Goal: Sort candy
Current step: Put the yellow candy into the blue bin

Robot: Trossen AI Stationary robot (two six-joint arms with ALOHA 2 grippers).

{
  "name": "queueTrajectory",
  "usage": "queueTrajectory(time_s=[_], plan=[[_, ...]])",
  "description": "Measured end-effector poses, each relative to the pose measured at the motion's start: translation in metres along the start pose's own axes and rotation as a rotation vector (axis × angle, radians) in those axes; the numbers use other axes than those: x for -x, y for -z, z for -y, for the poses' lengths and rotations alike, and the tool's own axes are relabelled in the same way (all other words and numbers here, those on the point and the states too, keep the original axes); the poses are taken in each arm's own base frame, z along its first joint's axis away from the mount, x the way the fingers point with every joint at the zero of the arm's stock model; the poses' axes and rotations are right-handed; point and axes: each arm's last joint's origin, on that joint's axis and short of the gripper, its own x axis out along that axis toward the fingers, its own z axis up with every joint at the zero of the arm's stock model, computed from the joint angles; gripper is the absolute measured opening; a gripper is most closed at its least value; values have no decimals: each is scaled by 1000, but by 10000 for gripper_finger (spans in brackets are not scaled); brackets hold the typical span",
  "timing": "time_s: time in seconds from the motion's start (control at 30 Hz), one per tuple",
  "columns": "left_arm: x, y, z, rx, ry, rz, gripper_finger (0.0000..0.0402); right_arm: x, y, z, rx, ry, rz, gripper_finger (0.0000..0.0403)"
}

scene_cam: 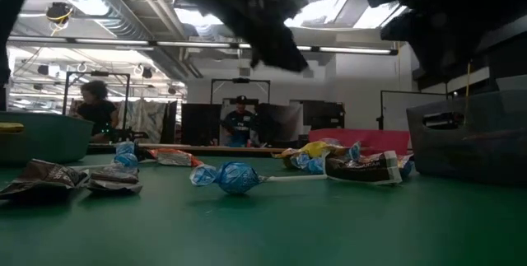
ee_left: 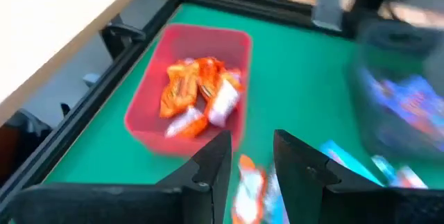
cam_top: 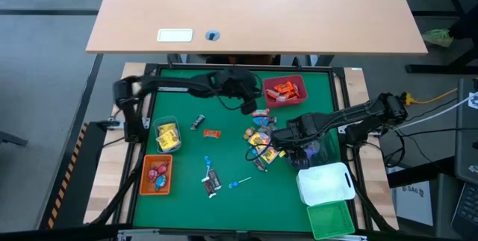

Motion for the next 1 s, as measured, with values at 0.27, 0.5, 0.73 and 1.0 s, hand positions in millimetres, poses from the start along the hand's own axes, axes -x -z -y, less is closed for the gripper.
queueTrajectory(time_s=[0.27,0.5,0.73,1.0], plan=[[107,-17,39,-77,-52,-81,98,2,-21,-3,120,-19,221,216],[172,21,81,-87,-98,-45,98,8,-40,-5,148,33,433,216],[191,74,102,2,-8,-50,98,12,-53,-2,108,173,561,216],[177,112,108,49,8,-112,98,-12,-69,-1,98,212,533,216]])
